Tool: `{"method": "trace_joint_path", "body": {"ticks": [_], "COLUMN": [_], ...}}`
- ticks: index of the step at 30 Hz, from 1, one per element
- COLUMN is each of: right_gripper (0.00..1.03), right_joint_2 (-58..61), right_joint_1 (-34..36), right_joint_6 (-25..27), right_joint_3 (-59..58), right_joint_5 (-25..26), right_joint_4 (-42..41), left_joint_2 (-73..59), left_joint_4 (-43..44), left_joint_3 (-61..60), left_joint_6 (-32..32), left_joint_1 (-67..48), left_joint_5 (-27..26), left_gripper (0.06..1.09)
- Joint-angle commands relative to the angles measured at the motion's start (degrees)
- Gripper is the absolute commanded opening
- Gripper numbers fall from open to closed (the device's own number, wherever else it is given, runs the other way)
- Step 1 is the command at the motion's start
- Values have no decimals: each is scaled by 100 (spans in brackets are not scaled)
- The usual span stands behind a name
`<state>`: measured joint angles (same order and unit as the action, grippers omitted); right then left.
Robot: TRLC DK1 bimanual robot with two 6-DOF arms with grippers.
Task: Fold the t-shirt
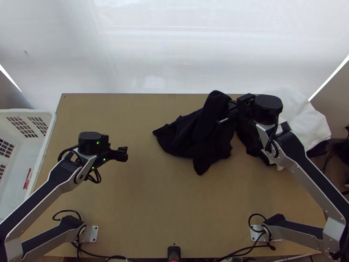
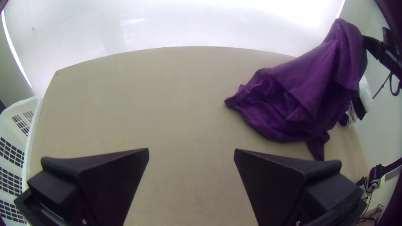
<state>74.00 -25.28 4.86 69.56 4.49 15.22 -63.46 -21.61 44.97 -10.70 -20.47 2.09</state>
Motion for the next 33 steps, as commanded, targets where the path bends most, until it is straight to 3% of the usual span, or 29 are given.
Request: {"method": "trace_joint_path", "body": {"ticks": [1, 6, 11, 14, 20, 24, 28, 33], "right_gripper": [3, 3, 3, 3, 3, 3, 3, 3], "right_joint_2": [-96, -281, -316, -316, -316, -316, -316, -342], "right_joint_1": [410, 348, 84, -109, -469, -487, -408, -337], "right_joint_6": [-135, -135, -144, -170, -179, -152, -117, -100], "right_joint_3": [-180, -267, -364, -434, -514, -505, -505, -558], "right_joint_5": [8, 8, 8, 17, 157, 175, 175, 175], "right_joint_4": [-37, -46, -90, -107, -116, -160, -222, -274], "left_joint_2": [-219, -615, -1300, -1845, -3164, -3779, -4394, -4587], "left_joint_4": [-169, 69, 1062, 1888, 2345, 2178, 992, 921], "left_joint_3": [284, 451, 530, 688, 1479, 2060, 2868, 3070], "left_joint_6": [15, -266, -802, -916, -1004, -1022, -1022, -1004], "left_joint_1": [-273, -493, -1056, -1434, -1961, -2102, -2145, -2137], "left_joint_5": [-51, -288, -1026, -1044, -1035, -1044, -1281, -1404], "left_gripper": [104, 104, 104, 105, 104, 105, 104, 105]}}
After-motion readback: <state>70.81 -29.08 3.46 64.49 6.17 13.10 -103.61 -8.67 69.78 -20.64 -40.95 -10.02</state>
